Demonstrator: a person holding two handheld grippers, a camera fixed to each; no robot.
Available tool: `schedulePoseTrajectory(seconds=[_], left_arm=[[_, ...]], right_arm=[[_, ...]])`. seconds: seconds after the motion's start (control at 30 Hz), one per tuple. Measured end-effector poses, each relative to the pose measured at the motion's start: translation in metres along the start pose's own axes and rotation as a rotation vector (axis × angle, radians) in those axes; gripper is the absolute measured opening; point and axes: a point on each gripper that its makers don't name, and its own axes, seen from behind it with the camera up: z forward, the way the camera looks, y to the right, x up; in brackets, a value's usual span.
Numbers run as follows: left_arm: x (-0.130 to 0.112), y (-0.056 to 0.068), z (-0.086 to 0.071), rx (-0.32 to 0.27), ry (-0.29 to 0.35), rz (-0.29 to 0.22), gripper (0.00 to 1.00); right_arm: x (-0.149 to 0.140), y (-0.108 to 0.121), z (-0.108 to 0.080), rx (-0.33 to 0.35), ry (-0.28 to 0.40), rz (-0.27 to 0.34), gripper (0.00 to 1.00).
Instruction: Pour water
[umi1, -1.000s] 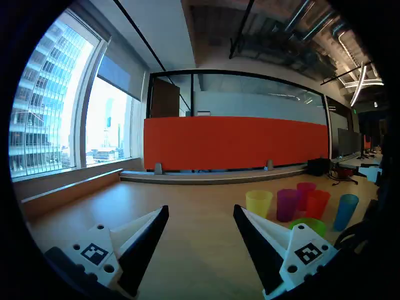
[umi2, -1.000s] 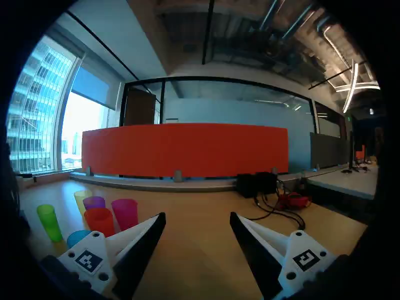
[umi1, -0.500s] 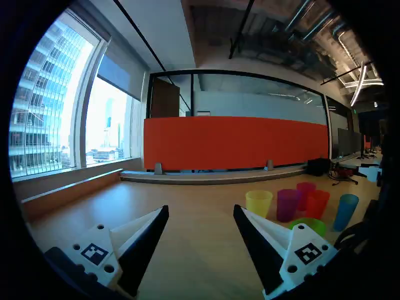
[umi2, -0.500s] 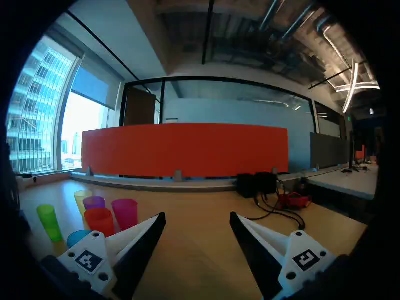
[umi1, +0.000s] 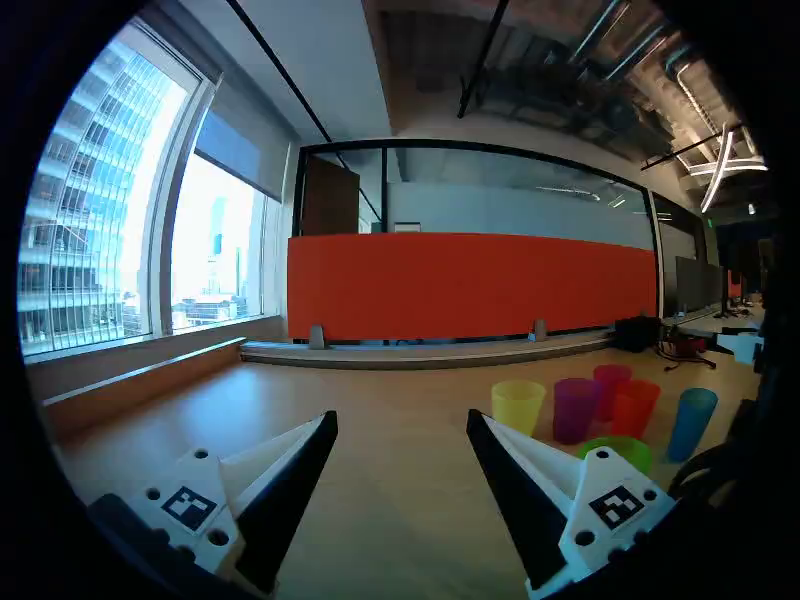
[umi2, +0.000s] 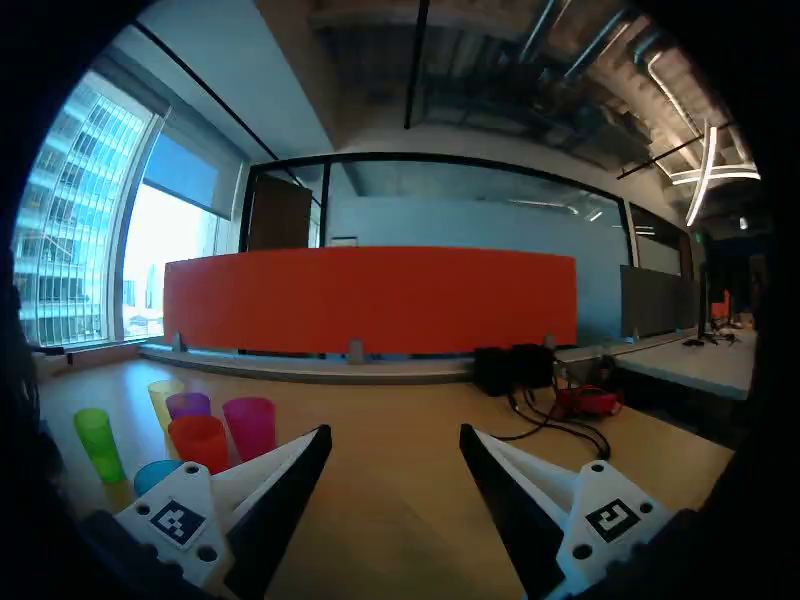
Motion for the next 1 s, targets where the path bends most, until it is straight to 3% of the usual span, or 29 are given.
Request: schedulePoseTrajectory(seconds=[1.0], left_arm=[[-0.0006, -0.0009, 0.0015, -0.001, 0.000, -0.002, 0.96]], right_arm=[[-0.0007, 0.0003, 0.0001, 0.000, 0.000, 0.000, 0.99]])
